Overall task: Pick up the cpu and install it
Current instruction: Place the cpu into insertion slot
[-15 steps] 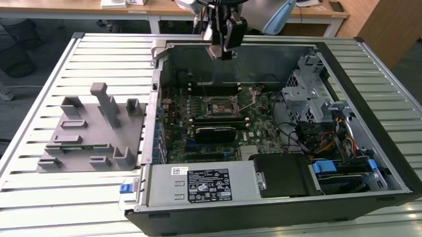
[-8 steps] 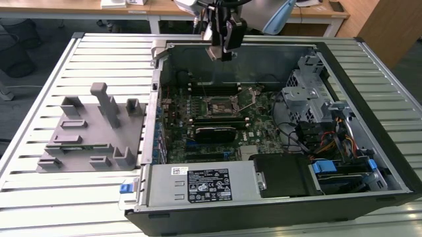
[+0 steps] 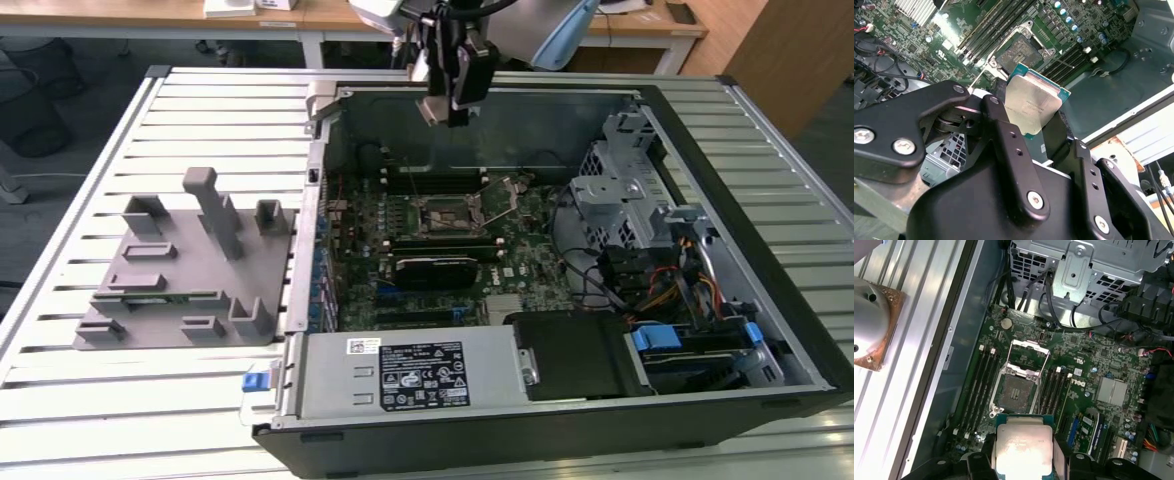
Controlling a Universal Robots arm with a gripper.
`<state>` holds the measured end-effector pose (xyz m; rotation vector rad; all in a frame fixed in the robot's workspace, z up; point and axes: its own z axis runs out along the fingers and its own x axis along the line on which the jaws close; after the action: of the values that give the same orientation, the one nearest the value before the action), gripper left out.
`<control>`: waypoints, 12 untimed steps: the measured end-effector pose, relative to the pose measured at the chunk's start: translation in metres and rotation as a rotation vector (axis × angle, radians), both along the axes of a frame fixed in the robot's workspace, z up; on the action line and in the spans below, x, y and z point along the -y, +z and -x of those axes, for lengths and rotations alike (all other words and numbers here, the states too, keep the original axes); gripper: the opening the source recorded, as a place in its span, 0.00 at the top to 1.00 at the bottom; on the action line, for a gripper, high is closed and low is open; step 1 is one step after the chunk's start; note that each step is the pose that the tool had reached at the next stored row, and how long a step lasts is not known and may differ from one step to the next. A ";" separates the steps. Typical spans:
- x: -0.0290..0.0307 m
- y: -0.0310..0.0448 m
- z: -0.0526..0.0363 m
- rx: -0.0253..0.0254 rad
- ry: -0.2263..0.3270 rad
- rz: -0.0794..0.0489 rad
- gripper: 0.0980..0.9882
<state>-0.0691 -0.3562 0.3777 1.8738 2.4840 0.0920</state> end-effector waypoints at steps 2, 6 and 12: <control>0.0000 -0.0005 0.0000 0.0000 0.000 0.000 0.50; 0.0000 -0.0011 0.0000 0.0000 -0.005 0.001 0.50; 0.0000 -0.0021 0.0000 0.0002 -0.042 0.002 0.50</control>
<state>-0.0691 -0.3562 0.3757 1.9237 2.4422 0.0884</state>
